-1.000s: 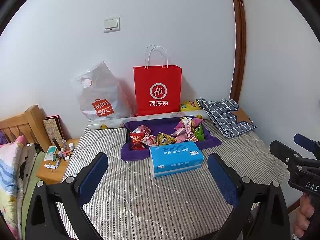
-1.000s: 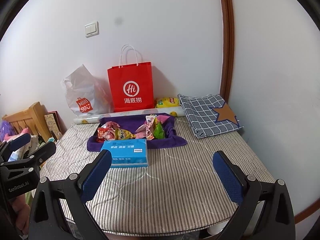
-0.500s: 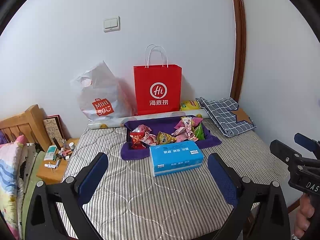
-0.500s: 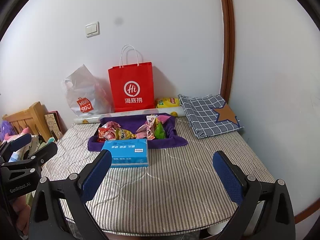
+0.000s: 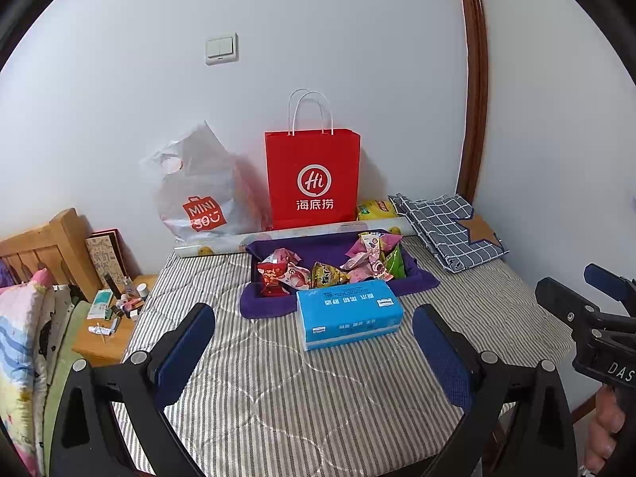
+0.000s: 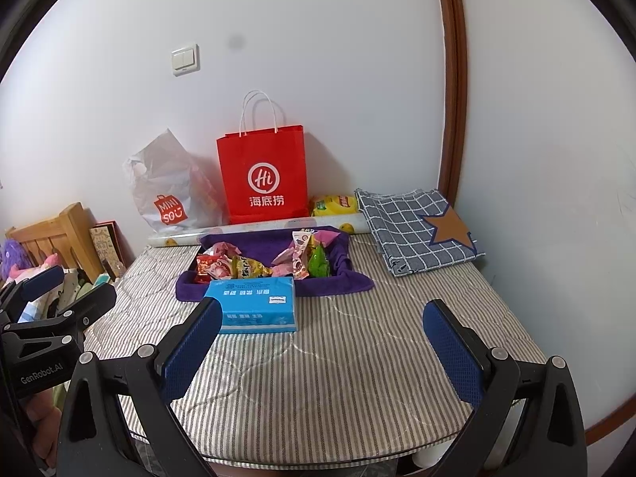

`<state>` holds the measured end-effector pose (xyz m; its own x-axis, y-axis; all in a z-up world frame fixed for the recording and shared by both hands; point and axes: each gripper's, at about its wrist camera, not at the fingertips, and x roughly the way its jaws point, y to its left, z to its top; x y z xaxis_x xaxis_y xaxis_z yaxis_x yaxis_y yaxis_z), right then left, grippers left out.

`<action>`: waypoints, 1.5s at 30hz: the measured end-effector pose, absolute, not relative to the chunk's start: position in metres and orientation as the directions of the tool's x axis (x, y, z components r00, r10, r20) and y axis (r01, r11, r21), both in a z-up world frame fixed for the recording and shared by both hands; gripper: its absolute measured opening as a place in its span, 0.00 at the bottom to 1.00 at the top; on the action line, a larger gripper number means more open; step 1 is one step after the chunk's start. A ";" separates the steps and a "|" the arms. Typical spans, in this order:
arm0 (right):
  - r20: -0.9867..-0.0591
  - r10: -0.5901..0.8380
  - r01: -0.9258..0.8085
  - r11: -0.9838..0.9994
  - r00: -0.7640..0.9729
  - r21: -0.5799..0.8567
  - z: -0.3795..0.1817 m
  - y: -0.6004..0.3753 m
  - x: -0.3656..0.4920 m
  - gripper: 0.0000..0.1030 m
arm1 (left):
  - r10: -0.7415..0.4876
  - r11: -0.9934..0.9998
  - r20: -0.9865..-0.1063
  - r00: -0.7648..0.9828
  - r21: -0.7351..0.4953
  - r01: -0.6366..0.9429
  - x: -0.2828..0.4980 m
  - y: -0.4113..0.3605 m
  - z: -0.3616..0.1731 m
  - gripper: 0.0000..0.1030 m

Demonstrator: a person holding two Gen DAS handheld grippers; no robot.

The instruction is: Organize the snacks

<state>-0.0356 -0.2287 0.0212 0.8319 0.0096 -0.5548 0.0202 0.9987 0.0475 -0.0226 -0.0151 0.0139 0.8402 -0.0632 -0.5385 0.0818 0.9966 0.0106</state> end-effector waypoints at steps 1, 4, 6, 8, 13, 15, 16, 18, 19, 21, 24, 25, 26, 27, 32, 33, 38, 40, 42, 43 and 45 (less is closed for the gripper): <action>-0.555 0.009 0.020 0.999 0.832 0.047 0.021 -0.229 -0.036 0.97 | -0.064 0.997 -0.539 0.840 0.011 0.082 -0.023 -0.015 0.014 0.98; -0.554 0.011 0.019 0.999 0.832 0.048 0.022 -0.228 -0.036 0.97 | -0.063 0.997 -0.539 0.840 0.009 0.081 -0.023 -0.015 0.014 0.98; -0.554 0.011 0.019 0.999 0.832 0.048 0.022 -0.228 -0.036 0.97 | -0.064 0.997 -0.539 0.840 0.011 0.083 -0.022 -0.015 0.014 0.98; -0.554 0.010 0.019 0.999 0.833 0.047 0.022 -0.228 -0.036 0.97 | -0.062 0.997 -0.539 0.840 0.011 0.080 -0.023 -0.015 0.014 0.98; -0.551 0.010 0.019 0.999 0.834 0.048 0.022 -0.228 -0.036 0.97 | -0.063 0.997 -0.537 0.841 0.010 0.081 -0.023 -0.014 0.014 0.98; -0.549 0.011 0.018 0.999 0.836 0.047 0.023 -0.228 -0.037 0.97 | -0.062 0.997 -0.537 0.841 0.009 0.080 -0.023 -0.014 0.015 0.98; -0.548 0.012 0.017 0.999 0.836 0.047 0.023 -0.227 -0.037 0.97 | -0.062 0.997 -0.537 0.841 0.009 0.079 -0.023 -0.014 0.015 0.98; -0.546 0.013 0.015 0.999 0.838 0.047 0.024 -0.227 -0.037 0.97 | -0.062 0.997 -0.537 0.841 0.009 0.079 -0.023 -0.013 0.015 0.98; -0.545 0.013 0.015 0.999 0.838 0.046 0.025 -0.226 -0.039 0.97 | -0.063 0.997 -0.537 0.841 0.007 0.079 -0.023 -0.013 0.015 0.98; -0.544 0.013 0.014 0.999 0.839 0.045 0.025 -0.226 -0.039 0.97 | -0.063 0.997 -0.537 0.841 0.008 0.080 -0.023 -0.013 0.015 0.98; -0.542 0.013 0.014 0.999 0.840 0.046 0.025 -0.225 -0.040 0.97 | -0.063 0.997 -0.537 0.841 0.008 0.080 -0.023 -0.012 0.015 0.98; -0.542 0.013 0.014 0.999 0.840 0.046 0.025 -0.225 -0.040 0.97 | -0.063 0.997 -0.537 0.841 0.008 0.080 -0.023 -0.012 0.015 0.98; -0.541 0.015 0.013 0.999 0.841 0.047 0.026 -0.225 -0.040 0.97 | -0.062 0.997 -0.537 0.841 0.009 0.079 -0.023 -0.012 0.015 0.98; -0.541 0.015 0.012 0.999 0.841 0.047 0.026 -0.225 -0.040 0.97 | -0.062 0.997 -0.537 0.841 0.008 0.078 -0.023 -0.012 0.015 0.98; -0.539 0.016 0.010 0.999 0.842 0.046 0.027 -0.224 -0.041 0.97 | -0.063 0.997 -0.537 0.841 0.007 0.079 -0.023 -0.011 0.015 0.98; -0.539 0.015 0.011 0.999 0.842 0.045 0.028 -0.224 -0.041 0.97 | -0.063 0.997 -0.537 0.841 0.007 0.080 -0.023 -0.011 0.015 0.98; -0.538 0.016 0.010 0.999 0.843 0.046 0.027 -0.223 -0.041 0.97 | -0.060 0.997 -0.536 0.842 0.008 0.076 -0.023 -0.010 0.016 0.98; -0.537 0.017 0.009 0.999 0.843 0.045 0.028 -0.223 -0.041 0.97 | -0.060 0.997 -0.536 0.842 0.008 0.076 -0.023 -0.010 0.016 0.98; -0.536 0.017 0.009 0.999 0.844 0.045 0.028 -0.222 -0.042 0.97 | -0.058 0.997 -0.535 0.843 0.008 0.073 -0.023 -0.009 0.016 0.98; -0.536 0.017 0.009 0.999 0.844 0.045 0.028 -0.222 -0.042 0.97 | -0.057 0.997 -0.535 0.843 0.007 0.072 -0.023 -0.009 0.017 0.98; -0.535 0.018 0.008 0.999 0.845 0.047 0.028 -0.222 -0.041 0.97 | -0.057 0.997 -0.535 0.843 0.007 0.072 -0.023 -0.009 0.017 0.98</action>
<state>-0.0412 -0.2216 0.0283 0.8447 0.0180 -0.5349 0.0082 0.9989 0.0466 -0.0231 -0.0091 0.0166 0.8430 -0.0568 -0.5348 0.0718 0.9974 0.0073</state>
